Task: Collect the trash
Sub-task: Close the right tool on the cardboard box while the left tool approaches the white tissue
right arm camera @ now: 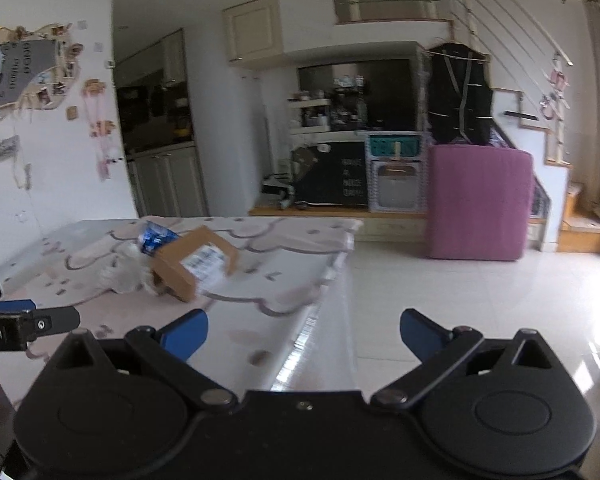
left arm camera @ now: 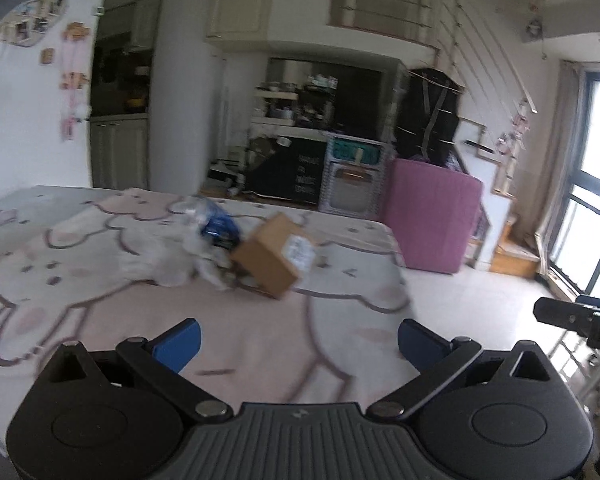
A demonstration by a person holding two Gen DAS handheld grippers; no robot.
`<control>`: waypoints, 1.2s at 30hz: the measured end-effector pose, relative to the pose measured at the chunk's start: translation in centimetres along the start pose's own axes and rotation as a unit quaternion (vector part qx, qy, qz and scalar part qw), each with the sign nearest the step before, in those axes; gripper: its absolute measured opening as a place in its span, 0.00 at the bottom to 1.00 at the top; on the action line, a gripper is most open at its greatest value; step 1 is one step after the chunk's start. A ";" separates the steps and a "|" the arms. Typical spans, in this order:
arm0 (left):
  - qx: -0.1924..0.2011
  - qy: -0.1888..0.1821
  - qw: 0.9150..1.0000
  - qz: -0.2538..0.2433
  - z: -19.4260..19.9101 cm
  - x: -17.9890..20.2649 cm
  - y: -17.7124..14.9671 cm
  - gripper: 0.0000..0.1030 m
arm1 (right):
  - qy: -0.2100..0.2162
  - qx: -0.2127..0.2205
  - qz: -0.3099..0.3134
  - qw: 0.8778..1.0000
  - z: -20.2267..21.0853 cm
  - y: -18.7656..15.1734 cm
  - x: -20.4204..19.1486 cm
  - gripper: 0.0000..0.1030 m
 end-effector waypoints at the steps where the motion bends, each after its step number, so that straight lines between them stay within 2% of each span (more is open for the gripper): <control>1: 0.002 0.008 1.000 0.001 0.0 -1.0 0.0 1.00 | 0.002 0.001 0.002 1.000 -0.6 0.1 -0.8 1.00; 7: 0.017 0.018 0.999 0.024 -1.3 -6.5 0.2 1.00 | 0.014 0.005 0.006 1.000 -4.3 1.0 -5.4 1.00; 13: 0.026 0.051 0.998 0.027 -3.8 -10.8 0.7 1.00 | 0.014 -0.011 -0.031 0.999 -10.1 2.0 -9.0 1.00; 19: 0.028 0.073 0.997 0.030 -8.0 -14.1 1.9 1.00 | 0.018 -0.031 -0.091 0.995 -16.6 3.0 -12.0 1.00; 23: 0.023 0.071 0.996 0.053 -11.5 -16.4 2.5 1.00 | 0.022 -0.045 -0.160 0.986 -21.1 3.0 -13.0 1.00; 27: 0.003 0.065 0.995 0.080 -15.5 -18.3 2.6 1.00 | 0.010 -0.063 -0.198 0.978 -25.2 2.2 -14.1 1.00; 29: -0.009 0.066 0.993 0.097 -17.6 -19.2 2.5 1.00 | 0.005 -0.072 -0.221 0.973 -26.7 1.4 -14.4 1.00; 32: -0.021 0.048 0.992 0.119 -20.1 -20.0 2.2 1.00 | 0.006 -0.087 -0.275 0.957 -28.7 0.2 -14.5 1.00; 36: -0.027 0.040 0.992 0.114 -22.7 -19.6 2.2 1.00 | -0.006 -0.082 -0.289 0.954 -29.8 -0.8 -14.9 1.00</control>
Point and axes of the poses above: each gripper's, at about its wrist camera, not at the fingertips, and z roughly against the way its jaws point, x to its right, y to its top, the point moved 3 cm from there along -z, roughly the way its jaws point, and after that the axes turned 4 degrees about -z, right-handed, at the moved point
